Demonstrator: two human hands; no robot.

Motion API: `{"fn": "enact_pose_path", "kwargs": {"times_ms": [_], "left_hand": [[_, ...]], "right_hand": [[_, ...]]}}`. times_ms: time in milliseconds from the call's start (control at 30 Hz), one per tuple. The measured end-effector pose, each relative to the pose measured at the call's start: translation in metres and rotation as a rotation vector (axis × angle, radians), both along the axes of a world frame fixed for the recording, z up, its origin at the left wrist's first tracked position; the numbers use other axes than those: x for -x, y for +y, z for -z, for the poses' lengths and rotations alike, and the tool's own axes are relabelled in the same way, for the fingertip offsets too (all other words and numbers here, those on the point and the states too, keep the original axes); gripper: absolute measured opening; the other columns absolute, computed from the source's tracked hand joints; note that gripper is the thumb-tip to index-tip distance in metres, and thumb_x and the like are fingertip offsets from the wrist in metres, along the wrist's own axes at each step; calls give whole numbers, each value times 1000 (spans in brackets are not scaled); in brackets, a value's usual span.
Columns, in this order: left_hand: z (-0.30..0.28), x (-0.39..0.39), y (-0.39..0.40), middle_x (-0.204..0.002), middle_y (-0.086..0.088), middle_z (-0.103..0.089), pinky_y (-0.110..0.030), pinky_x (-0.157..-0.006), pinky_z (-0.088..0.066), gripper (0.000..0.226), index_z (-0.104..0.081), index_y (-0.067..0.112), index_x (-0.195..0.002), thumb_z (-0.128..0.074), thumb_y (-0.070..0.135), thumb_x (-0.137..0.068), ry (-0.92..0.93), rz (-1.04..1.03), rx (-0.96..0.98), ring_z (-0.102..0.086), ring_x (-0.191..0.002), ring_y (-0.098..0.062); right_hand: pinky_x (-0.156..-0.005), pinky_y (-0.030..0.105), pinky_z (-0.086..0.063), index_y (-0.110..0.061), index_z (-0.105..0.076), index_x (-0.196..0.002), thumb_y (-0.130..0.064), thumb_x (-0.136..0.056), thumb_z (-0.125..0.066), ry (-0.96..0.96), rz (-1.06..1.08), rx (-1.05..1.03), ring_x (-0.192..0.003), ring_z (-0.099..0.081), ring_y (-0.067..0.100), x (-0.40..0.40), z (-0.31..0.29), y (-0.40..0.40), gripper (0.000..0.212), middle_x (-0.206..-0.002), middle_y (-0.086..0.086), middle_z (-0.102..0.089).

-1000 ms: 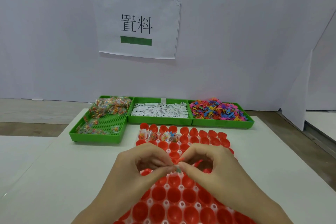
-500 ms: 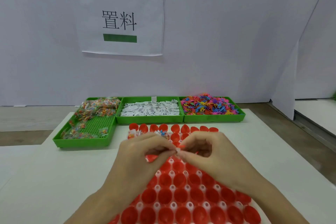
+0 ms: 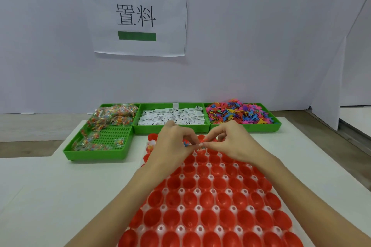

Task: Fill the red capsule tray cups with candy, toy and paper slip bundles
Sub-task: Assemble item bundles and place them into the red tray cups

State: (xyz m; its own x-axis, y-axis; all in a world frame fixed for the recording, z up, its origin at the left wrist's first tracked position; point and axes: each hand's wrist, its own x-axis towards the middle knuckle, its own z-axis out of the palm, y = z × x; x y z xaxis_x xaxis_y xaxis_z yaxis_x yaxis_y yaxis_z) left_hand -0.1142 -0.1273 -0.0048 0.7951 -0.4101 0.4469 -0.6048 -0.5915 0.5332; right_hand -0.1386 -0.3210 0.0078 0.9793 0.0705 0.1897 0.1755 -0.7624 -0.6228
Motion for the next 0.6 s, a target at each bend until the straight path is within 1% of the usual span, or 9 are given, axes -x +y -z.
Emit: {"fn": "enact_pose_path", "kwargs": {"times_ms": [67, 100, 167, 200, 267, 333, 400, 500, 600], "left_hand": [[2, -4, -1, -68, 24, -60, -9, -73, -34, 7, -80, 26, -82, -86, 24, -79, -26, 15, -18, -40, -89, -7], [3, -6, -3, -67, 25, -58, -7, -74, -34, 8, -80, 25, -81, -87, 21, -79, -39, 22, -20, -37, -88, -7], [5, -7, -6, -67, 26, -52, -5, -75, -33, 10, -80, 25, -80, -87, 18, -77, -66, 30, -41, -32, -86, -5], [5, -7, -7, -68, 25, -50, -6, -73, -33, 10, -80, 24, -79, -87, 17, -77, -83, 38, -58, -31, -87, -5], [5, -7, -9, -66, 27, -45, -13, -68, -32, 11, -79, 20, -79, -85, 11, -77, -122, 58, -109, -32, -88, -8], [6, -7, -9, -64, 30, -39, -18, -67, -29, 15, -78, 18, -77, -84, 4, -74, -155, 67, -131, -37, -89, -12], [5, -7, -9, -69, 31, -36, -23, -70, -36, 19, -80, 18, -76, -84, 1, -71, -170, 56, -116, -40, -87, -14], [3, -9, -10, -72, 22, -44, -24, -74, -40, 15, -83, 26, -89, -84, 14, -79, -139, 38, -190, -35, -90, -9], [3, -12, -8, -77, 18, -58, -20, -78, -36, 13, -82, 29, -97, -80, 23, -86, -109, 60, -241, -31, -92, -7]], "right_hand": [[-51, 10, -39, -28, -82, -82, -33, -82, -84, -12, 12, 23, -53, -55, -9, -1, 2, -1, 5, -56, -31, -62], [-52, 9, -39, -28, -82, -83, -33, -81, -84, -18, 14, 37, -54, -54, -10, -2, 2, 0, 5, -56, -29, -63], [-54, 8, -39, -28, -82, -83, -31, -81, -84, -21, 15, 81, -59, -55, -12, -2, 1, 2, 4, -66, -21, -69], [-55, 7, -40, -27, -81, -83, -29, -82, -84, -17, 16, 103, -60, -56, -13, -2, 1, 4, 4, -72, -17, -71], [-58, 6, -41, -26, -80, -81, -25, -82, -84, -14, 17, 137, -62, -55, -16, -1, 1, 6, 4, -76, -15, -70], [-58, 5, -40, -24, -79, -80, -21, -82, -83, -29, 22, 172, -60, -56, -10, -1, 1, 9, 5, -76, -14, -68], [-56, 5, -38, -23, -79, -82, -21, -82, -82, -60, 34, 236, -60, -52, -6, 0, 1, 13, 4, -80, -12, -67], [-56, 5, -35, -23, -81, -89, -24, -86, -80, -69, 2, 322, -63, -47, -7, 0, -3, 15, 3, -76, -16, -58], [-58, 3, -39, -24, -82, -96, -26, -91, -75, -37, -75, 343, -62, -50, -8, -1, -9, 15, 9, -71, -20, -53]]}}
